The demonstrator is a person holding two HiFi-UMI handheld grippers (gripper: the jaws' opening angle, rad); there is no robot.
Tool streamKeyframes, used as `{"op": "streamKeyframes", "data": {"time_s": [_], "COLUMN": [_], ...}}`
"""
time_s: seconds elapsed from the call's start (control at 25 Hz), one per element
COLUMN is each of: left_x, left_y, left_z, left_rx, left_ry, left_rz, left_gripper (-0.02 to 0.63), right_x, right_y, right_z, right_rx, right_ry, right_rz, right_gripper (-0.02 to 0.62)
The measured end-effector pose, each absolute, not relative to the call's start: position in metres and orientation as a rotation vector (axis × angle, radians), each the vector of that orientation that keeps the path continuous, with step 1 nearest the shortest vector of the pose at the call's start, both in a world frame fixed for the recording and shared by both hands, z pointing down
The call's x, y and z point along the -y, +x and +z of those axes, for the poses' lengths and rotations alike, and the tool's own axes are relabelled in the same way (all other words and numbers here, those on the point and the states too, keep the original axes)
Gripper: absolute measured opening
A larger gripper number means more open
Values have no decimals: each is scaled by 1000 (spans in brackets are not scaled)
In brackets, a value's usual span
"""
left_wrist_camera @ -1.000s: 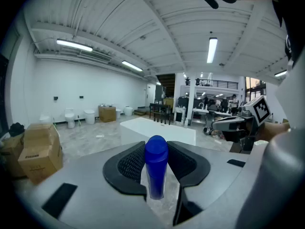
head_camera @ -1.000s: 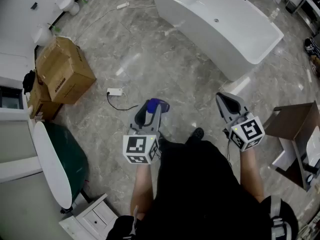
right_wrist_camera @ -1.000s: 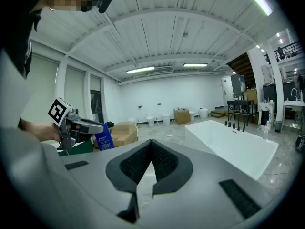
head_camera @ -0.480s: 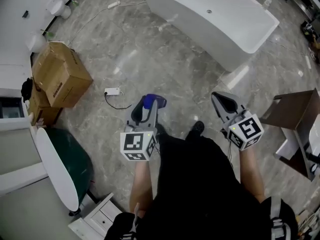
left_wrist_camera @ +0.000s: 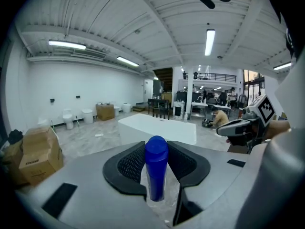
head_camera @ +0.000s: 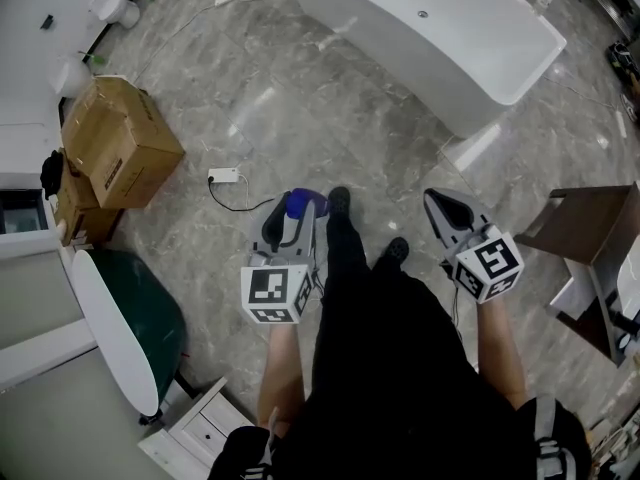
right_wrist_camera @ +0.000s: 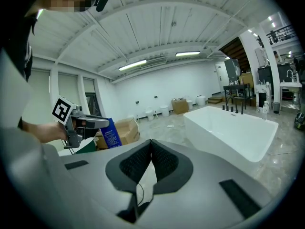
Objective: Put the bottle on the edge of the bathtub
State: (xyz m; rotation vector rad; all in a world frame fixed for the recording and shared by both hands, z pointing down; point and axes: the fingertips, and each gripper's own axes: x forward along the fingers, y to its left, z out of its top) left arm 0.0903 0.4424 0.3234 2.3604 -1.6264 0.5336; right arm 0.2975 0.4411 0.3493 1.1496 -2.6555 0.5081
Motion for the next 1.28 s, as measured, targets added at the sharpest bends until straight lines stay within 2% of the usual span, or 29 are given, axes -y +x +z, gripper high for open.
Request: {"op": "streamKeyframes", "data": {"time_s": [0.4,0.92,1.28], "left_x": [-360,-210,-160], "left_y": [64,-24,-65], "left_z": [328,296,317], "left_rx": [1608,1600,1547], "left_ry": [2350,2453,2419], "left_rz": [480,408,406], "left_gripper": [149,149,149], "right_x": [-361,-198,-156], "right_y": [269,164,111], "right_z": [346,301,314], "right_rx": [2640,2688,2646], "right_ry": [1155,1186,1158], "right_rz": [507,379,432], "right_gripper": [12,12,12]}}
